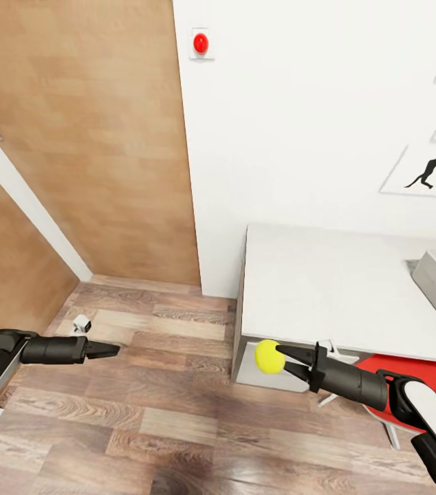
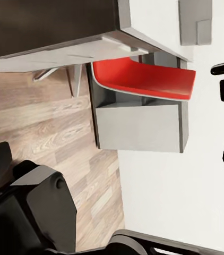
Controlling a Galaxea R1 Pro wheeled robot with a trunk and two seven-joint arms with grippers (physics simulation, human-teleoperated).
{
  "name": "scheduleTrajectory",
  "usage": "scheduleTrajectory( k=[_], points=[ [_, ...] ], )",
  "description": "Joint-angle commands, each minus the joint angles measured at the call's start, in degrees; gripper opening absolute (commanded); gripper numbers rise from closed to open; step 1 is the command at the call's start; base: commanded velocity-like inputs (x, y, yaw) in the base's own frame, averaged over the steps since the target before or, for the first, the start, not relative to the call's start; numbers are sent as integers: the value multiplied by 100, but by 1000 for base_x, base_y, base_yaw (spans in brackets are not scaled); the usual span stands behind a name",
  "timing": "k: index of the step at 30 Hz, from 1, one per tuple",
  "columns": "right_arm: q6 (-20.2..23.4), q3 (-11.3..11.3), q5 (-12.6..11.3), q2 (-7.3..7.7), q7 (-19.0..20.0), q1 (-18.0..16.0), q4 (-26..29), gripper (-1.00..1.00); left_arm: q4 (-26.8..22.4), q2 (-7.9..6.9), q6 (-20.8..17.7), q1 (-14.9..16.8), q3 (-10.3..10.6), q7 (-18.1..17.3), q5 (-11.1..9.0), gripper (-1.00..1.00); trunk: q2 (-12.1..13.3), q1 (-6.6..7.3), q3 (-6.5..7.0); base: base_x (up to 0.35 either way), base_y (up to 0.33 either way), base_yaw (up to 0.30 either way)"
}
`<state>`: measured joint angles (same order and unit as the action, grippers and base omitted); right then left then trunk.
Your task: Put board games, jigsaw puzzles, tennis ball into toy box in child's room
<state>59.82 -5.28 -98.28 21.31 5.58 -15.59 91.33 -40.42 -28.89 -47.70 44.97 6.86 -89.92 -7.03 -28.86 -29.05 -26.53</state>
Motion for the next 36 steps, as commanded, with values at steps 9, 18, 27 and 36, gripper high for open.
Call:
scheduleTrajectory(
  k=[9, 18, 27, 36],
  points=[
    [-92, 15, 786, -270, 168, 3, -1, -100, -1, -6, -47, -13, -20, -8, -16, 100, -8, -3, 78, 0, 0, 0],
    [-176, 234, 982, -359, 942, 3, -1, -100, -1, 5, -50, -14, -26, -8, -17, 100, -8, -3, 163, 0, 0, 0],
    [-344, 486, 1034, -378, 1237, 7, -1, -100, -1, 41, -82, -14, -42, -8, -9, 100, -8, -3, 248, 0, 0, 0],
    [-714, 476, 1750, -369, 2133, 12, -1, -100, -1, 46, -89, -13, -38, -8, -6, 100, -8, -3, 333, 0, 0, 0]
  ],
)
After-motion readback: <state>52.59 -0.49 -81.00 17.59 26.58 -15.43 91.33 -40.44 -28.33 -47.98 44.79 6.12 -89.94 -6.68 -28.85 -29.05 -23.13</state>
